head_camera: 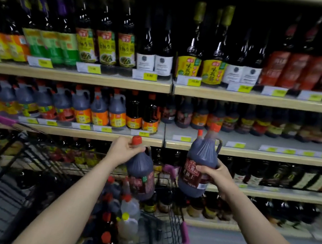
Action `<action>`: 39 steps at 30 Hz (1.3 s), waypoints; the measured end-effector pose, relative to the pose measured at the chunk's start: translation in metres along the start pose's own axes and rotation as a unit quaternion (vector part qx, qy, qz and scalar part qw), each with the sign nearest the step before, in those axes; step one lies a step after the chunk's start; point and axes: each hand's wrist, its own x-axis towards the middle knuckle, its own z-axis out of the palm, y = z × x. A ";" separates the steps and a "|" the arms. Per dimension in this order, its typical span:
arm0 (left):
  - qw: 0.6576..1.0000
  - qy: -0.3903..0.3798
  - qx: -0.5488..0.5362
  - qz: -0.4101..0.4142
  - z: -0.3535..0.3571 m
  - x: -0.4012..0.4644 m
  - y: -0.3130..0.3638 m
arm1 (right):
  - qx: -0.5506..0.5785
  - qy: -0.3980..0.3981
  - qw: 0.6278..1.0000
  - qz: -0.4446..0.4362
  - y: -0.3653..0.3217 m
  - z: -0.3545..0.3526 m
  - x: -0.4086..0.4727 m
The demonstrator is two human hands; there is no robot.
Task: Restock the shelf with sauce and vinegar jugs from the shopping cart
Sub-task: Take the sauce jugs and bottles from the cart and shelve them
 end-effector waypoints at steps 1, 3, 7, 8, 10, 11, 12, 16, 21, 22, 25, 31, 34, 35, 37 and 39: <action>1.000 0.006 0.000 -0.004 0.015 -0.004 0.012 | -0.006 0.000 1.000 -0.001 -0.002 -0.021 -0.003; 1.000 0.012 -0.007 -0.006 0.043 -0.013 0.035 | -0.023 0.002 1.000 -0.001 -0.006 -0.055 -0.008; 1.000 0.006 -0.026 0.003 0.092 -0.024 0.080 | -0.046 0.006 0.999 -0.003 -0.012 -0.119 -0.014; 1.000 0.008 -0.029 0.003 0.100 -0.025 0.086 | -0.053 0.006 0.999 -0.002 -0.012 -0.129 -0.012; 0.999 0.017 -0.039 0.002 0.116 -0.023 0.096 | -0.073 0.001 0.997 -0.009 -0.011 -0.147 -0.006; 0.999 0.022 -0.040 0.002 0.121 -0.021 0.101 | -0.080 0.000 0.997 -0.013 -0.010 -0.153 0.000; 0.999 0.023 -0.036 0.003 0.125 -0.018 0.105 | -0.082 -0.001 0.997 -0.013 -0.010 -0.156 0.006; 0.999 0.039 -0.024 0.006 0.126 -0.004 0.112 | -0.072 -0.024 0.997 -0.021 -0.019 -0.154 0.032; 0.998 0.068 -0.014 0.010 0.109 0.025 0.092 | -0.078 -0.050 0.995 -0.033 -0.025 -0.130 0.078; 0.997 0.075 -0.011 0.009 0.105 0.033 0.086 | -0.084 -0.057 0.994 -0.036 -0.027 -0.123 0.088; 0.995 0.096 -0.003 0.003 0.091 0.053 0.069 | -0.105 -0.072 0.990 -0.057 -0.029 -0.098 0.120; 0.990 0.140 -0.007 0.008 0.073 0.078 0.033 | -0.120 -0.121 0.978 -0.121 -0.026 -0.038 0.186; 0.986 0.165 -0.009 0.016 0.072 0.084 0.016 | -0.106 -0.119 0.975 -0.155 -0.020 -0.012 0.216; 0.984 0.174 -0.010 0.017 0.073 0.087 0.010 | -0.107 -0.116 0.973 -0.166 -0.019 -0.004 0.226; 0.981 0.192 -0.021 0.015 0.070 0.096 -0.003 | -0.112 -0.122 0.967 -0.195 -0.015 0.013 0.249; 0.979 0.203 -0.024 0.015 0.066 0.105 -0.010 | -0.109 -0.118 0.964 -0.210 -0.012 0.027 0.268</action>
